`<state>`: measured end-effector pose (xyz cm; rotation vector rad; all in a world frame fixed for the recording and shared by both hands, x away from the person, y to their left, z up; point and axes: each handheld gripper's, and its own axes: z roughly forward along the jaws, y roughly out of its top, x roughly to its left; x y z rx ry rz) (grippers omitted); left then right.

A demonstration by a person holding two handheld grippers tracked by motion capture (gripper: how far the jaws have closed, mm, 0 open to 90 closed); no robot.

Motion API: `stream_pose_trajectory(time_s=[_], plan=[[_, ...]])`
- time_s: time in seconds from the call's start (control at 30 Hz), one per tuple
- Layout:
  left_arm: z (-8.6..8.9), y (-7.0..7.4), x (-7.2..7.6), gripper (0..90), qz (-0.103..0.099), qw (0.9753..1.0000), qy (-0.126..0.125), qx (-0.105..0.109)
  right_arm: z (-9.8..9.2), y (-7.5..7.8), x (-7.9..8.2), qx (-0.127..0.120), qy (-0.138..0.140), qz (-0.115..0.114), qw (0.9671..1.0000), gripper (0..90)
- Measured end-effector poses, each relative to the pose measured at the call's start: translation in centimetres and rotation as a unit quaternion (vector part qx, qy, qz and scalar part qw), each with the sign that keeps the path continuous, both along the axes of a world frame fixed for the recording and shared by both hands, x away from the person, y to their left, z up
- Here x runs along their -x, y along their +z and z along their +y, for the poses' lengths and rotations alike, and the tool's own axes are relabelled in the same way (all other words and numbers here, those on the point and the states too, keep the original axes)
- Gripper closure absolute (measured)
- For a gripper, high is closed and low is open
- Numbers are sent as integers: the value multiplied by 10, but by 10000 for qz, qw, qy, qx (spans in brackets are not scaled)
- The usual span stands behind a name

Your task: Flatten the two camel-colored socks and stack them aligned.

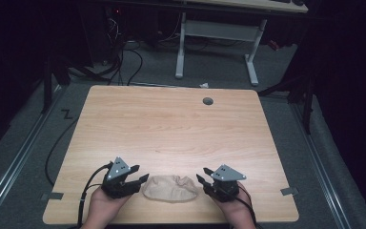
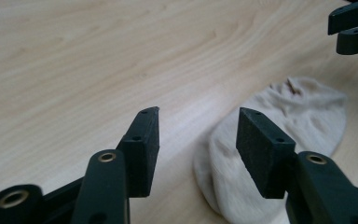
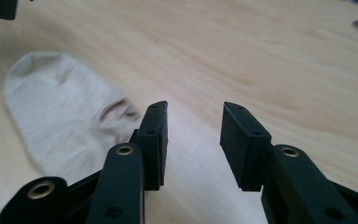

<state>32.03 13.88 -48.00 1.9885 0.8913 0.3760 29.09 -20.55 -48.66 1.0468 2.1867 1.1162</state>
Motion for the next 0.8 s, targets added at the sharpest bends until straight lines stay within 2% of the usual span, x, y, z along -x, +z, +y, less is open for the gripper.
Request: stream_pose_trajectory(time_s=[0.1,0.2,0.27,0.33,0.37,0.4,0.43,0.47,0.5,0.53,0.63,0.7,0.8], plan=[[7,7,-14,478,-139,9998,160,-12,-6,10,-14,-36,-159,-126,9998,585],[19,2,-34,471,-189,9988,394,-207,-12,14,-37,9,-325,-26,9995,556],[27,-8,-46,466,-81,9975,579,-385,-18,10,-53,-62,-537,93,9985,537],[35,-22,-53,467,21,9970,687,-346,-23,1,-67,-46,-760,244,9968,532],[37,-28,-56,469,146,9966,684,-434,-27,-5,-71,-49,-897,257,9956,533],[38,-33,-59,466,215,9954,698,-622,-30,-13,-72,-134,-1038,273,9941,543],[40,-36,-59,462,223,9943,760,-713,-33,-20,-71,-192,-1120,265,9932,553],[42,-38,-59,463,265,9944,786,-650,-33,-25,-70,-81,-1121,337,9931,548],[43,-38,-59,465,302,9950,788,-540,-31,-28,-69,171,-1034,332,9939,548],[43,-37,-58,465,291,9952,774,-527,-30,-29,-66,286,-1026,301,9939,548],[41,-33,-53,463,126,9957,727,-555,-30,-29,-63,263,-999,324,9941,547],[42,-32,-51,462,125,9958,704,-578,-29,-28,-63,308,-987,252,9943,547],[45,-30,-48,461,109,9958,725,-558,-29,-27,-63,285,-1020,281,9940,545]])
